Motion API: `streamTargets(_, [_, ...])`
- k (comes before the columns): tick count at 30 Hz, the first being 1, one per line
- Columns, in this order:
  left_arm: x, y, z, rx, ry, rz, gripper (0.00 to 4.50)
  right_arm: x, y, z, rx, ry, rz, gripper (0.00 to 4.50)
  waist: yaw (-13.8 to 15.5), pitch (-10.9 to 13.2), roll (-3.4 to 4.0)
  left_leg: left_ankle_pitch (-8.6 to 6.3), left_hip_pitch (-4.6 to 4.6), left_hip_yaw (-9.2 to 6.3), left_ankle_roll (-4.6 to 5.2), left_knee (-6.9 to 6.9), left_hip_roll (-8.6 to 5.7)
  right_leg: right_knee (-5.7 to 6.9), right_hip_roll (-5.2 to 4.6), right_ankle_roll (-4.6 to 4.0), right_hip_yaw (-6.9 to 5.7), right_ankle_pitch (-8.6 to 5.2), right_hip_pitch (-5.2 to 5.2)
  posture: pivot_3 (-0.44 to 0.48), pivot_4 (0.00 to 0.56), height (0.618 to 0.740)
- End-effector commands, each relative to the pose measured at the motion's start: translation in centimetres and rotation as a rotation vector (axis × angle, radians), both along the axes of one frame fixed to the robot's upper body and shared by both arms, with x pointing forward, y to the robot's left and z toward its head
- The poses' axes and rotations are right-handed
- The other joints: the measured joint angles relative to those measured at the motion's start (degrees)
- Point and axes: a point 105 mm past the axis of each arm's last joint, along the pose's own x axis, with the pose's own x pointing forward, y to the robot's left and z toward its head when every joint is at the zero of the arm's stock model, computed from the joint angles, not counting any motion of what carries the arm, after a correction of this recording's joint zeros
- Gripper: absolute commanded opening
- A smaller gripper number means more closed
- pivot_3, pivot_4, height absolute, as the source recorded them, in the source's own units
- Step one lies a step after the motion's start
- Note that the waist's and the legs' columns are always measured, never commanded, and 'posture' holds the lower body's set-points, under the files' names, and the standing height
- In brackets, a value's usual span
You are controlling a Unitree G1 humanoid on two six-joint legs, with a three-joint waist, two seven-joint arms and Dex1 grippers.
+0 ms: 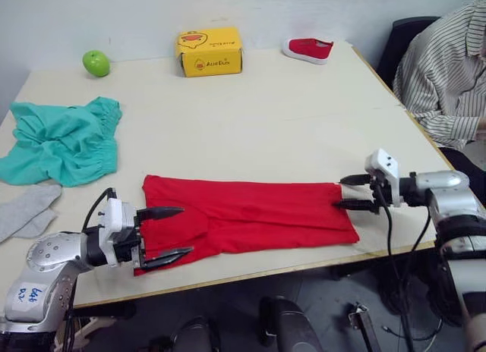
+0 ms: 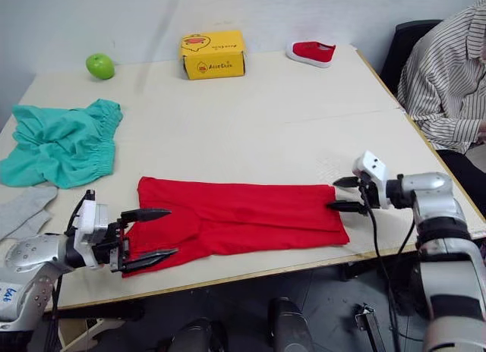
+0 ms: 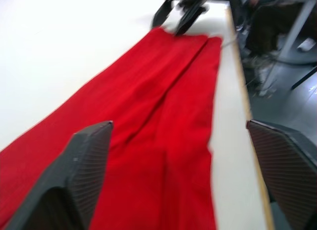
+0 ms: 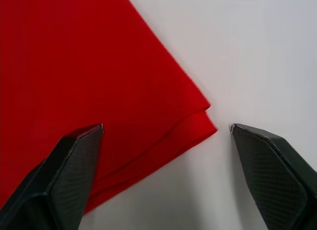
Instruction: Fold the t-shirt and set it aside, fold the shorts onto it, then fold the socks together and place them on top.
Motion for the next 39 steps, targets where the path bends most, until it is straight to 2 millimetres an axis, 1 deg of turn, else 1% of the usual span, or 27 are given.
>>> streamTargets(1, [-0.6,-0.8,0.6,-0.016,-0.014,-0.029,4.5,-0.2,0.9,-0.7,-0.041,0.063,0.067,3.65,-0.33,0.0,0.0,0.0,0.0,0.0,-0.01,0.0,0.0,-0.01,0.0,0.0,0.03,0.0,0.0,0.0,0.15,0.74])
streamTargets(3, [-0.6,-0.8,0.6,-0.02,-0.015,-0.021,4.5,-0.3,1.4,-0.5,-0.03,0.084,0.101,3.09,-0.38,0.0,0.0,0.02,0.0,-0.01,-0.08,-0.01,0.0,-0.02,0.0,-0.03,0.07,-0.02,0.0,0.0,0.15,0.74])
streamTargets(7, [-0.5,-0.5,0.6,-0.028,-0.015,-0.004,4.5,-1.2,1.9,-0.3,-0.063,0.15,0.205,1.69,-0.26,0.0,0.0,0.05,0.0,-0.08,-0.19,-0.02,0.07,-0.02,0.02,-0.13,0.08,-0.08,0.0,0.0,0.15,0.74])
streamTargets(11, [-0.1,-0.5,0.7,-0.045,-0.03,0.025,4.5,-0.3,2.4,1.1,-0.09,0.104,0.207,0.25,-0.3,0.0,0.01,0.05,-0.01,-0.08,-0.19,-0.01,0.06,-0.02,-0.01,-0.14,0.08,-0.08,0.0,0.0,0.15,0.74])
streamTargets(12, [0.0,-0.4,0.8,-0.054,-0.036,0.037,4.5,0.1,2.2,1.3,-0.119,0.074,0.19,0.02,-0.31,0.0,0.01,0.05,-0.01,-0.08,-0.19,-0.01,0.06,-0.02,-0.01,-0.14,0.08,-0.08,0.0,0.0,0.15,0.74])
streamTargets(14, [0.5,-0.3,0.9,-0.074,-0.056,0.074,4.5,1.5,1.7,2.1,-0.195,-0.029,0.122,0.02,-0.34,0.02,0.03,0.05,-0.01,-0.07,-0.18,-0.01,0.07,0.0,-0.02,-0.14,0.07,-0.08,0.0,0.0,0.15,0.74])
streamTargets(15, [0.8,-0.2,1.0,-0.089,-0.062,0.099,4.5,2.4,1.7,2.8,-0.214,-0.099,0.079,0.02,-0.32,0.02,0.03,0.06,-0.01,-0.07,-0.18,-0.01,0.07,0.0,-0.04,-0.13,0.08,-0.08,0.0,0.0,0.15,0.74])
streamTargets(17, [1.2,0.0,0.9,-0.105,-0.073,0.14,4.5,3.9,1.7,4.1,-0.207,-0.193,-0.014,0.02,-0.31,0.03,0.05,0.05,-0.02,-0.08,-0.19,-0.01,0.07,0.0,-0.07,-0.14,0.09,-0.08,-0.01,0.0,0.15,0.74])
streamTargets(18, [1.4,0.1,0.8,-0.1,-0.081,0.158,4.5,4.8,1.6,4.8,-0.217,-0.261,-0.072,0.02,-0.37,0.03,0.05,0.05,-0.04,-0.08,-0.19,-0.01,0.03,-0.01,-0.06,-0.14,0.09,-0.08,-0.02,0.0,0.15,0.74])
streamTargets(20, [1.6,0.3,0.3,-0.07,-0.101,0.174,4.5,6.0,1.5,5.8,-0.241,-0.366,-0.143,0.02,-0.41,0.03,0.05,0.05,-0.06,-0.08,-0.22,-0.01,0.04,-0.02,-0.06,-0.14,0.11,-0.08,-0.04,0.0,0.15,0.74])
streamTargets(21, [1.6,0.3,0.1,-0.057,-0.108,0.178,4.5,6.3,1.6,6.1,-0.249,-0.398,-0.158,0.02,-0.4,0.03,0.05,0.05,-0.07,-0.07,-0.23,-0.02,0.05,-0.02,-0.05,-0.14,0.11,-0.08,-0.05,0.0,0.15,0.74])
streamTargets(24, [2.6,1.0,0.3,-0.1,-0.138,0.273,4.5,7.1,1.5,6.3,-0.304,-0.467,-0.219,0.02,-0.32,0.03,0.06,0.05,-0.11,-0.08,-0.24,-0.04,0.05,-0.05,-0.03,-0.16,0.09,-0.09,-0.07,0.0,0.15,0.74])
streamTargets(25, [2.8,1.1,0.3,-0.11,-0.141,0.29,4.5,7.4,1.3,6.2,-0.326,-0.478,-0.241,0.02,-0.3,0.03,0.06,0.05,-0.14,-0.08,-0.24,-0.04,0.05,-0.07,-0.04,-0.16,0.09,-0.09,-0.07,0.0,0.15,0.74])
streamTargets(26, [2.8,1.0,0.2,-0.117,-0.13,0.295,4.5,7.4,1.1,6.0,-0.304,-0.456,-0.262,0.02,-0.28,0.03,0.06,0.06,-0.17,-0.08,-0.23,-0.03,0.04,-0.07,-0.04,-0.16,0.08,-0.09,-0.07,0.0,0.15,0.74])
streamTargets(29, [3.3,1.2,0.1,-0.128,-0.101,0.311,4.5,6.6,0.4,5.3,-0.224,-0.337,-0.272,0.74,-0.17,0.03,0.06,0.07,-0.21,-0.1,-0.21,-0.02,0.04,-0.08,-0.02,-0.15,0.07,-0.09,-0.1,0.0,0.15,0.74])
streamTargets(32, [4.2,1.9,0.6,-0.131,-0.082,0.317,4.5,6.2,-0.7,6.4,-0.133,-0.324,-0.308,1.74,-0.12,0.05,0.09,0.09,-0.24,-0.12,-0.16,-0.02,0.04,-0.07,0.04,-0.14,0.04,-0.08,-0.1,0.0,0.15,0.74])
streamTargets(34, [5.1,2.3,0.9,-0.109,-0.075,0.303,4.5,5.2,-1.5,7.0,-0.018,-0.235,-0.308,2.51,0.01,0.06,0.09,0.11,-0.24,-0.13,-0.13,-0.01,-0.01,-0.05,0.1,-0.13,0.02,-0.07,-0.1,0.0,0.15,0.74])
streamTargets(35, [5.5,2.4,1.0,-0.099,-0.071,0.297,4.5,4.7,-1.8,7.2,0.028,-0.189,-0.309,2.77,0.01,0.06,0.1,0.12,-0.25,-0.16,-0.13,-0.01,-0.01,-0.05,0.12,-0.13,-0.01,-0.07,-0.1,0.0,0.15,0.74])
streamTargets(36, [6.0,2.5,1.0,-0.082,-0.066,0.29,4.5,4.1,-2.2,7.3,0.072,-0.131,-0.308,3.13,0.07,0.07,0.11,0.13,-0.26,-0.17,-0.12,-0.01,-0.01,-0.05,0.12,-0.12,-0.02,-0.07,-0.1,0.0,0.15,0.74])
streamTargets(39, [7.7,2.5,0.7,-0.007,-0.044,0.238,4.5,1.8,-2.8,7.8,0.204,0.047,-0.305,4.15,0.12,0.07,0.12,0.13,-0.27,-0.2,-0.1,-0.01,0.01,-0.07,0.1,-0.1,-0.03,-0.06,-0.09,0.0,0.15,0.74])
